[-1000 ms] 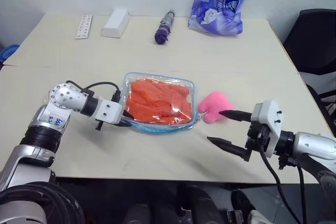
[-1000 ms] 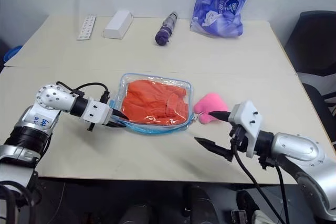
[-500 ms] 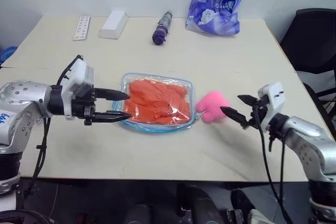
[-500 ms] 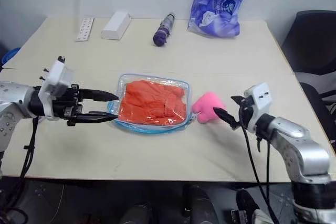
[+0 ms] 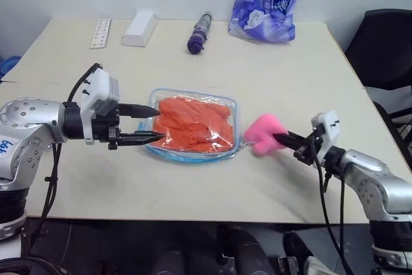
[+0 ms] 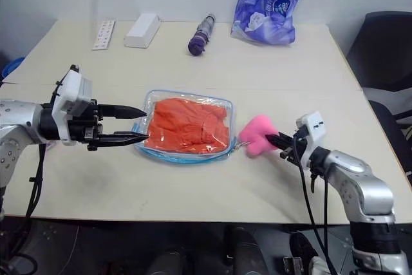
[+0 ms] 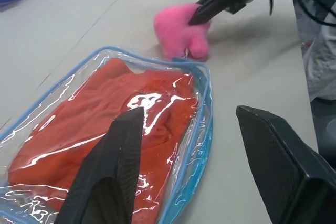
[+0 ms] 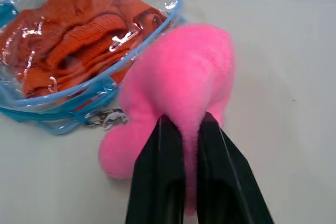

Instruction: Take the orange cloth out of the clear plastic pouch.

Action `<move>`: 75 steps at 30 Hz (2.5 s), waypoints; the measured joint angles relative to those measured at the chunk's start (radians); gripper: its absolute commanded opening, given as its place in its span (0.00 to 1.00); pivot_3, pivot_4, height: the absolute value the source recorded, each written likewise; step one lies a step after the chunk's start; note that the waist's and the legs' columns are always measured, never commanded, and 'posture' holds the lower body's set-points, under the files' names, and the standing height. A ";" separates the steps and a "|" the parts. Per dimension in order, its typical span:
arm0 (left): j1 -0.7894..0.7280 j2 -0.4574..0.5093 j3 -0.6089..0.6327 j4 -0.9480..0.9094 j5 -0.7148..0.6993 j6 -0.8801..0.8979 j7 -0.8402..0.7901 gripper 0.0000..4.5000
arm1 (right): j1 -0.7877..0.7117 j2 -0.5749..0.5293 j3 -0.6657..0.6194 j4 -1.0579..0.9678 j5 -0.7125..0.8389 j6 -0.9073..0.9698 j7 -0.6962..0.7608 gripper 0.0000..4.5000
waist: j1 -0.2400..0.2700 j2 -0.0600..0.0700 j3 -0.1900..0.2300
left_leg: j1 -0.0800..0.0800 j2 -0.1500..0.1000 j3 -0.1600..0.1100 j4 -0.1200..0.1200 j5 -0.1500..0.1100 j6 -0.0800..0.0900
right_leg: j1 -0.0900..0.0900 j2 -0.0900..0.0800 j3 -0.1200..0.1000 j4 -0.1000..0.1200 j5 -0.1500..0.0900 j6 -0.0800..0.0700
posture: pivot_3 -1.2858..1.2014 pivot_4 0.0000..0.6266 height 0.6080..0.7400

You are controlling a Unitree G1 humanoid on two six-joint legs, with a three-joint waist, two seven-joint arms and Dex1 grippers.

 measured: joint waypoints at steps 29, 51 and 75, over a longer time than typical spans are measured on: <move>-0.111 -0.225 -0.344 0.081 0.210 -0.168 -0.135 0.66 | -0.029 -0.071 0.523 -0.112 -0.568 -0.634 0.255 0.87 | 0.000 0.000 0.000 | 0.000 -0.002 0.004 0.003 0.000 -0.001 | 0.002 0.001 -0.001 0.001 0.000 -0.001 | 0.52 0.24 1.00; -0.103 -0.341 -0.505 0.195 0.435 -0.353 -0.159 0.01 | -0.094 -0.165 0.326 -0.009 -0.634 -0.714 0.205 1.00 | -0.004 0.000 0.000 | 0.001 -0.001 0.002 0.001 0.000 0.000 | 0.003 0.002 0.002 -0.001 0.000 0.000 | 0.52 0.24 1.00; 0.000 -0.290 -0.430 0.078 0.430 -0.275 -0.082 0.00 | -0.275 0.009 0.502 0.305 -0.737 -0.954 0.178 0.01 | -0.004 0.000 0.000 | 0.001 0.000 0.001 0.003 0.000 0.001 | 0.000 0.000 0.001 0.003 0.000 0.000 | 0.52 0.24 1.00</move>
